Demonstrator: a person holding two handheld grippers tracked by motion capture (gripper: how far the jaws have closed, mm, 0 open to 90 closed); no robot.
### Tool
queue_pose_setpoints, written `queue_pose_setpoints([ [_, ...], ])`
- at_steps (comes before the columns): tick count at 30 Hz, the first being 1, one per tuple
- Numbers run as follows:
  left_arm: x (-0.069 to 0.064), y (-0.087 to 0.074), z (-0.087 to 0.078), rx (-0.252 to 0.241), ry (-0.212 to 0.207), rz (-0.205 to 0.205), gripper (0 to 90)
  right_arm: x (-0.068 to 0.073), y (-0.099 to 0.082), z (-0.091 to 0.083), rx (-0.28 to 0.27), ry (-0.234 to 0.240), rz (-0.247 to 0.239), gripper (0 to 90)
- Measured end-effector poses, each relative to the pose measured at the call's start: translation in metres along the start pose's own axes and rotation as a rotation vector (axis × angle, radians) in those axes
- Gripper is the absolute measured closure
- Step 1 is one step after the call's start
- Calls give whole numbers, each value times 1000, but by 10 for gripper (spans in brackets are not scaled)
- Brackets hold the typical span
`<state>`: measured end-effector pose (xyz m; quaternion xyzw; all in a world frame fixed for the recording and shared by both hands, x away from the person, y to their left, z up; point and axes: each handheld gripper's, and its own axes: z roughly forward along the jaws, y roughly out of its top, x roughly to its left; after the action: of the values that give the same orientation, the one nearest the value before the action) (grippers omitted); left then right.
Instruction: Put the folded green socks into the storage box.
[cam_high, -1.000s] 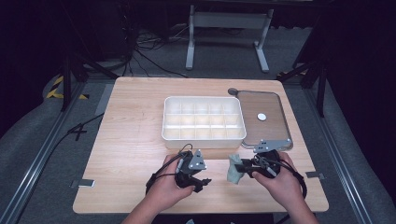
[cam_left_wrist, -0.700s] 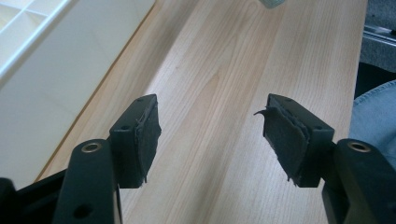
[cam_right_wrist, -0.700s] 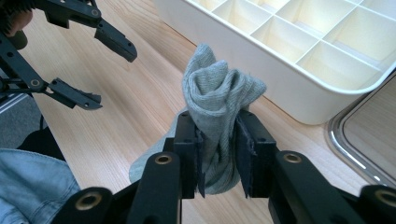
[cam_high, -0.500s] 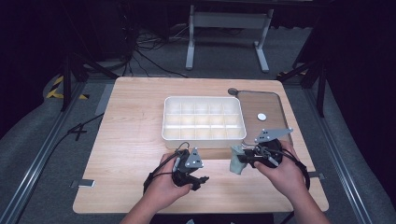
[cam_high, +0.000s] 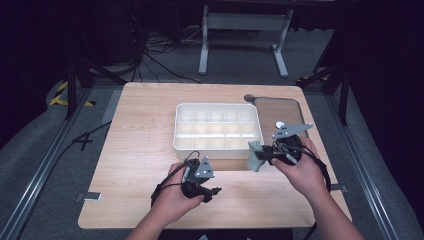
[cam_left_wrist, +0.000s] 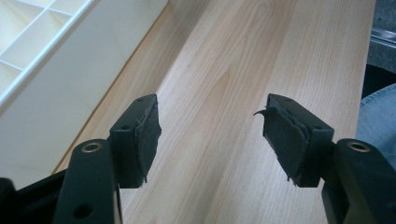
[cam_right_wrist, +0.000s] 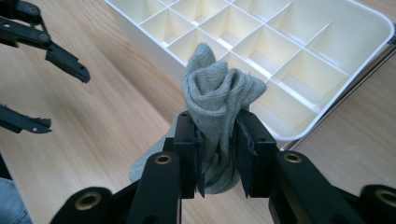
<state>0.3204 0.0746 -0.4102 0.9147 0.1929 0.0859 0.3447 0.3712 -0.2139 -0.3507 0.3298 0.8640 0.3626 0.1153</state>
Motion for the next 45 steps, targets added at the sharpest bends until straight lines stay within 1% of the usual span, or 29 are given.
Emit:
queue_pose_setpoints([
  [4,1,-1,-1,-4,3,-5,368,-7,6,1,0,-10,-1,719],
  [6,1,-2,-2,-4,5,-11,367,-11,10,2,-5,-6,7,718],
  [11,4,-4,-4,-2,9,-15,366,-21,20,3,-13,-24,-7,718],
  [14,4,-5,-5,-4,10,-22,366,-24,23,4,-10,-30,-10,717],
  [16,4,-5,-6,-2,14,-23,365,-29,26,7,-6,-41,-13,717],
  [19,5,-6,-7,-4,15,-29,365,-35,29,10,-10,-38,-7,717],
  [22,6,-7,-8,-5,19,-32,364,-41,33,12,-9,-56,-15,717],
  [29,7,-10,-12,-10,25,-48,364,-55,41,19,-7,-69,-28,715],
  [31,8,-11,-13,-20,29,-59,364,-58,43,22,3,-91,-40,715],
  [35,9,-13,-15,-20,34,-71,364,-61,46,28,8,-111,-53,715],
  [37,9,-14,-15,-23,35,-72,364,-62,47,31,7,-124,-52,714],
  [39,10,-14,-16,-19,36,-67,364,-62,46,35,0,-119,-42,714],
  [41,10,-15,-16,-19,37,-71,364,-59,46,41,11,-123,-55,714],
  [44,10,-15,-16,-19,37,-71,364,-55,45,50,36,-129,-91,714],
  [45,10,-15,-16,-19,37,-71,364,-55,45,50,36,-129,-91,714],
])
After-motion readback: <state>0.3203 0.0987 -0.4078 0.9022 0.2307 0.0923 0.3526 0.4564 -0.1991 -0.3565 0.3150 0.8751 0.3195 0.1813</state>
